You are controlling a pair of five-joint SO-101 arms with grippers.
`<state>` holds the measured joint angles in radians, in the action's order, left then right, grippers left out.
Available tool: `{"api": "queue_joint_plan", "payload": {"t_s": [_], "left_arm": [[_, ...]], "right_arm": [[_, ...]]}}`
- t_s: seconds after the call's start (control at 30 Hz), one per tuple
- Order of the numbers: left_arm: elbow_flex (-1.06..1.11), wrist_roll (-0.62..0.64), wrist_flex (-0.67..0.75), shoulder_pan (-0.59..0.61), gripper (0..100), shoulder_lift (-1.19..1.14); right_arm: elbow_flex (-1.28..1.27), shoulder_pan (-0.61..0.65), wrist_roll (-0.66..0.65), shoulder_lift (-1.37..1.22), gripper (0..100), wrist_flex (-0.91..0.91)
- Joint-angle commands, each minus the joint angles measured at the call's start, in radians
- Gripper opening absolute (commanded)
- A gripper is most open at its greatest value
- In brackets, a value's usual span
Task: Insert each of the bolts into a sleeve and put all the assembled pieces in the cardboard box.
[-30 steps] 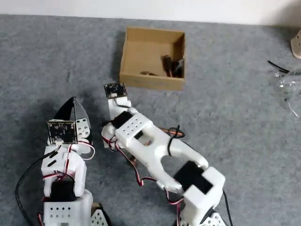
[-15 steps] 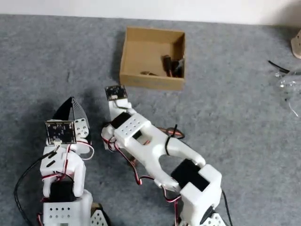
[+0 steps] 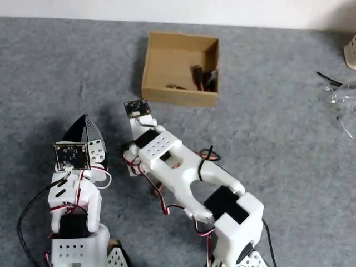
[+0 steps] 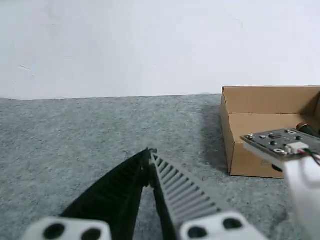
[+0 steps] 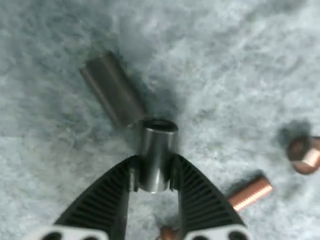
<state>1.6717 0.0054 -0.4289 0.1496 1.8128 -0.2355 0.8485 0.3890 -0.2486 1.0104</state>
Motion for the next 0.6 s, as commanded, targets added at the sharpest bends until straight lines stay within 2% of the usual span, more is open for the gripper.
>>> {"api": "queue_joint_plan", "payload": {"t_s": [0.0, 0.2, 0.37, 0.57], "left_arm": [[-0.019, 0.008, 0.017, 0.015, 1, 0.010], [-0.019, 0.008, 0.017, 0.015, 1, 0.010], [-0.016, 0.008, 0.017, 0.012, 1, 0.010], [-0.015, 0.008, 0.017, 0.008, 1, 0.010]], "right_arm": [[0.039, -0.056, -0.023, 0.070, 0.7, 0.021], [0.022, -0.125, -0.094, 0.305, 0.7, 0.027], [-0.094, -0.182, -0.193, 0.532, 0.7, 0.016], [-0.297, -0.311, -0.310, 0.796, 0.6, -0.061]]}}
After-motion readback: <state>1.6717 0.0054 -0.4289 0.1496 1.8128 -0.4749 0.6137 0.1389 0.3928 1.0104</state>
